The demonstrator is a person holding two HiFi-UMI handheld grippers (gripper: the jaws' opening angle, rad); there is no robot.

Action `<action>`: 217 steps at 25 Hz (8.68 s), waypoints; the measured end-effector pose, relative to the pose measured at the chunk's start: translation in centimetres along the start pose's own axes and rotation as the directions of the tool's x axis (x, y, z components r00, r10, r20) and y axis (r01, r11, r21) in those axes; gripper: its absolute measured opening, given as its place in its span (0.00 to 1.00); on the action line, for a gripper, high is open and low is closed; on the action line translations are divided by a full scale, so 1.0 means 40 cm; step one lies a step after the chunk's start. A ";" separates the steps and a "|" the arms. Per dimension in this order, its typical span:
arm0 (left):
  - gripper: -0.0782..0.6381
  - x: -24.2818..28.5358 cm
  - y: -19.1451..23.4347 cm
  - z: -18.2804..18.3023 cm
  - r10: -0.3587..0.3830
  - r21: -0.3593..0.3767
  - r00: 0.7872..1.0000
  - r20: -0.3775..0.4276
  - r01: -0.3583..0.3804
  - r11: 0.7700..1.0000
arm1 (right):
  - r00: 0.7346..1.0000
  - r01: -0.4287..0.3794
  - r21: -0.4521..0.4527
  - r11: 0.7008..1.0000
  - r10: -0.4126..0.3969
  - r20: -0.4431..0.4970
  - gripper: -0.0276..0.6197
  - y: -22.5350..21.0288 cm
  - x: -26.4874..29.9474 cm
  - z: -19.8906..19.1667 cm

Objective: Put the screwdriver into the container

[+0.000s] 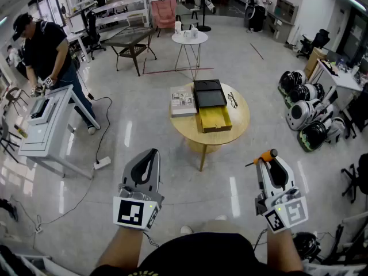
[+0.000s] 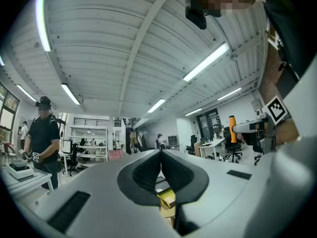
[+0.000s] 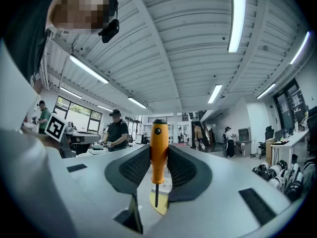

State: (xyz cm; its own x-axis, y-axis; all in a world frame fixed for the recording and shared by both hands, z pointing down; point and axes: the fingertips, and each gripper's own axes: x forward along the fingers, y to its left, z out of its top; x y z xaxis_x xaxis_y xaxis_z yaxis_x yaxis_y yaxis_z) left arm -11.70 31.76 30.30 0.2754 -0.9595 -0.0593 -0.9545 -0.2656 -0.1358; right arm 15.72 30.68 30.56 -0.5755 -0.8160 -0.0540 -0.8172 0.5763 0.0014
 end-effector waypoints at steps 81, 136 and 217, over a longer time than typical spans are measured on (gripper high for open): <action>0.13 0.632 -0.092 -0.142 0.047 -0.006 0.996 -0.080 -0.048 0.999 | 0.990 -0.122 0.071 0.990 0.127 -0.068 0.23 -0.509 0.420 -0.103; 0.13 0.964 0.122 -0.219 0.028 0.050 0.988 -0.151 -0.021 0.999 | 0.983 -0.138 0.129 0.982 0.152 -0.102 0.23 -0.616 0.812 -0.195; 0.13 1.376 0.381 -0.387 -0.121 -0.037 0.981 -0.155 0.117 0.992 | 0.927 -0.085 0.172 0.981 0.141 -0.348 0.23 -0.588 1.231 -0.473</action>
State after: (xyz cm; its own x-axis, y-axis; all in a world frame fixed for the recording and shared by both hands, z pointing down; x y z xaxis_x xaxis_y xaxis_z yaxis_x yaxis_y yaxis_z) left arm -12.88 -26.58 40.27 0.3677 -0.9233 0.1112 -0.9194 -0.3789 -0.1052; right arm 6.04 -23.92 46.78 -0.6591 -0.6907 0.2975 -0.7482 0.6424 -0.1658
